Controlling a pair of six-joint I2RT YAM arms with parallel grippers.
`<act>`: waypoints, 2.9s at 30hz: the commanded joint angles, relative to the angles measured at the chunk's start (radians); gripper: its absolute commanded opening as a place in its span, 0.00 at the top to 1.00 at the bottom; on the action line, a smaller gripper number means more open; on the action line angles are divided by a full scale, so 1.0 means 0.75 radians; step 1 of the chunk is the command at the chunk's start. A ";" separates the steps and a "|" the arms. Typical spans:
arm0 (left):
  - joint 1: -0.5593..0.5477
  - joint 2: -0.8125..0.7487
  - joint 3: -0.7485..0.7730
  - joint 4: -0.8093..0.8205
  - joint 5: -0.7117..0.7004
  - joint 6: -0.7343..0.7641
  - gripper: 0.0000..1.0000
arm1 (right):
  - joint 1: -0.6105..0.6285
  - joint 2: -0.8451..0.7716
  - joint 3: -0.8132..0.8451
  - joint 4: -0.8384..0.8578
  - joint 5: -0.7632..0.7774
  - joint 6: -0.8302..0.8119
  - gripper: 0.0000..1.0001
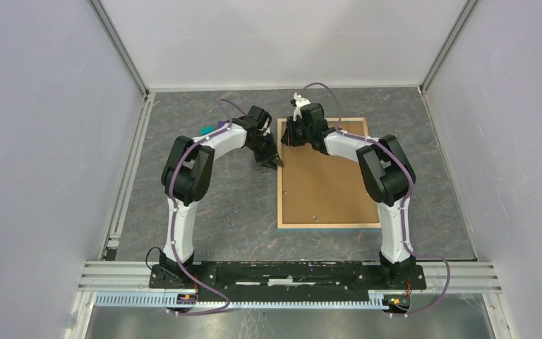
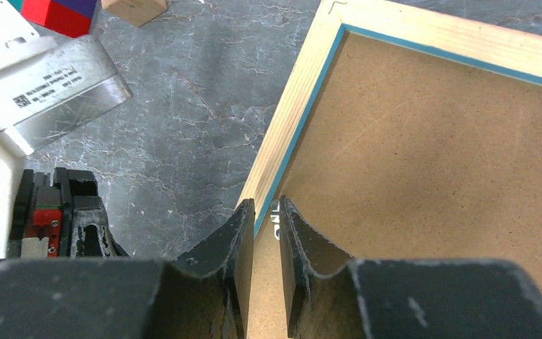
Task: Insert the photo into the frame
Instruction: Install the photo frame at the center of the board.
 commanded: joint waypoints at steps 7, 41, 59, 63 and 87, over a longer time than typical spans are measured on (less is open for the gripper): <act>-0.023 0.023 0.001 -0.071 0.005 -0.013 0.93 | 0.026 0.006 -0.020 -0.017 0.114 -0.043 0.84; -0.020 0.004 0.005 -0.072 0.020 -0.011 0.94 | 0.133 0.273 0.223 -0.412 0.041 -0.228 1.00; -0.016 0.027 0.032 -0.114 -0.037 0.031 0.96 | 0.060 0.407 0.523 -0.591 -0.795 -0.734 0.73; -0.010 0.031 0.034 -0.117 -0.047 0.037 0.96 | 0.048 0.406 0.549 -0.606 -0.851 -0.735 0.68; 0.066 -0.096 -0.076 0.049 -0.034 0.065 0.74 | -0.143 0.119 0.096 0.238 -0.661 0.056 0.64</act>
